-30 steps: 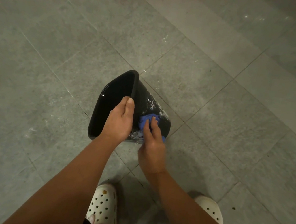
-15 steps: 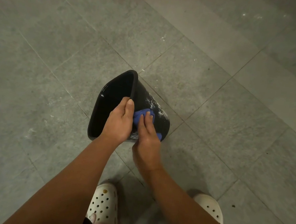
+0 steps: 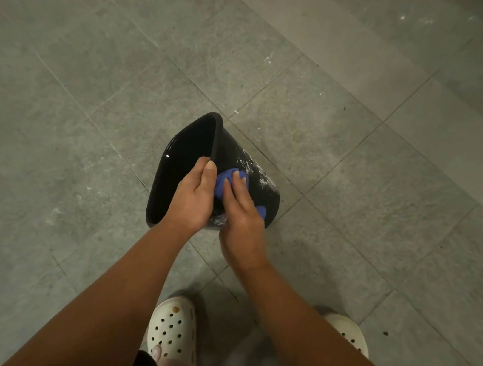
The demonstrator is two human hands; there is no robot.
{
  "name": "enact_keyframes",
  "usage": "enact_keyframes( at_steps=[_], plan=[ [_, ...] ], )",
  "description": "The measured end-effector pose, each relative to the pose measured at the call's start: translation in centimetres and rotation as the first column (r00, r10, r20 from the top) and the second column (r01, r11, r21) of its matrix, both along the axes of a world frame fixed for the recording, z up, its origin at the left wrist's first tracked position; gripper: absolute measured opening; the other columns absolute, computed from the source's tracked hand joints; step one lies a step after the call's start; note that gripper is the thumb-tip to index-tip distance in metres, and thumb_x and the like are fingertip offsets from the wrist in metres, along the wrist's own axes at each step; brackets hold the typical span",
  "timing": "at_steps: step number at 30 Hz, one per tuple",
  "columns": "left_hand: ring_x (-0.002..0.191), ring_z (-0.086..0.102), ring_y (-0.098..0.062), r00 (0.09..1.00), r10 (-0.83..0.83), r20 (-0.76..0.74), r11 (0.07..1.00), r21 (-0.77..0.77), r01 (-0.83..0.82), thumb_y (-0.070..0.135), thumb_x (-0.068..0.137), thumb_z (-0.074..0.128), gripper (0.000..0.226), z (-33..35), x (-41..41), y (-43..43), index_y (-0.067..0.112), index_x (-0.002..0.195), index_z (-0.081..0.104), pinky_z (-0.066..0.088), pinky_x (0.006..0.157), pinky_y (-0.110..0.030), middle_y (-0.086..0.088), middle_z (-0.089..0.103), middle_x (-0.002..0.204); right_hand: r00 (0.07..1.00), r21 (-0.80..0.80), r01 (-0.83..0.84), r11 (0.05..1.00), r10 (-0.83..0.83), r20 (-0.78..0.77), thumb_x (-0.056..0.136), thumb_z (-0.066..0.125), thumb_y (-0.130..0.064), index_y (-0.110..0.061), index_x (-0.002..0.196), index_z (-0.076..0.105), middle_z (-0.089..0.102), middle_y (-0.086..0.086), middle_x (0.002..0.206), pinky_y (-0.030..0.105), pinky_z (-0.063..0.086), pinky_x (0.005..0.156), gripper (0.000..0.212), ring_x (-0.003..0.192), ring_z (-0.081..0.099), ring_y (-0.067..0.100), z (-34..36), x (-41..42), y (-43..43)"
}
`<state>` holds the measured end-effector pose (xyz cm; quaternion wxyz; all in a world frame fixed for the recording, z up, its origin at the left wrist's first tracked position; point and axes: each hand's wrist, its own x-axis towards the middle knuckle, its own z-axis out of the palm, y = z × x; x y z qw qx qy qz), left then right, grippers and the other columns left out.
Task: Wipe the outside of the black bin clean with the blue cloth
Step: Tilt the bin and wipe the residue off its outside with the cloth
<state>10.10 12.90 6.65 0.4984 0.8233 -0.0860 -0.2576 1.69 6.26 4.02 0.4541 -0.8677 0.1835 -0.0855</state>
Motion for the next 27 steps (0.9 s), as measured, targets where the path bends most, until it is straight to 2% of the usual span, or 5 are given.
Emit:
enact_keyframes(
  at_steps=[6,12,16,23,27],
  plan=[
    [0.088,0.057,0.015,0.999,-0.024,-0.029,0.999,0.044,0.025,0.038,0.102,0.029,0.027,-0.2,-0.4,0.1,0.032,0.114,0.052,0.043,0.066,0.000,0.014,0.062,0.097,0.980,-0.036,0.072,0.997,-0.077,-0.184,0.089,0.043,0.008,-0.009,0.143,0.028,0.017,0.011,0.155,0.021,0.017,0.112,0.059,0.142,0.020,0.022,-0.9,0.2,-1.4],
    [0.093,0.058,0.014,0.998,-0.022,-0.067,1.000,-0.007,0.022,0.030,0.103,0.030,0.027,0.3,-0.4,0.3,0.028,0.120,0.052,0.042,0.071,-0.001,0.012,0.063,0.101,0.999,-0.077,0.006,0.997,-0.010,-0.052,0.082,0.049,0.015,0.003,0.132,0.042,0.037,0.023,0.143,0.026,0.013,0.110,0.053,0.135,0.033,0.034,0.3,0.3,-0.3],
    [0.092,0.059,0.013,0.997,0.004,-0.074,1.000,0.014,-0.003,0.031,0.103,0.031,0.025,0.3,-0.8,0.7,0.032,0.116,0.052,0.045,0.070,-0.003,0.013,0.063,0.101,0.993,-0.049,0.019,0.999,-0.024,-0.112,0.087,0.046,0.011,-0.003,0.138,0.035,0.029,0.017,0.149,0.017,0.014,0.112,0.054,0.139,0.028,0.027,-0.6,1.2,-1.9],
    [0.111,0.058,-0.022,0.952,0.181,-0.248,0.983,0.064,-0.170,0.045,0.098,0.035,0.043,0.6,-0.1,0.8,0.022,0.129,0.054,0.046,0.099,-0.045,-0.004,0.062,0.117,0.992,-0.042,-0.025,0.999,0.020,-0.126,0.084,0.053,0.009,-0.002,0.136,0.040,0.035,0.022,0.143,0.031,0.029,0.113,0.054,0.133,0.034,0.032,-1.0,-0.3,-1.3],
    [0.103,0.061,-0.023,0.957,0.194,-0.215,0.979,0.101,-0.175,0.047,0.099,0.031,0.041,1.0,0.4,0.3,0.023,0.117,0.060,0.048,0.095,-0.050,-0.005,0.065,0.107,0.998,-0.026,-0.017,1.000,0.016,-0.067,0.083,0.052,0.011,-0.001,0.135,0.042,0.030,0.023,0.145,0.038,0.030,0.113,0.054,0.137,0.029,0.032,-1.2,-1.3,-1.2]
  ],
)
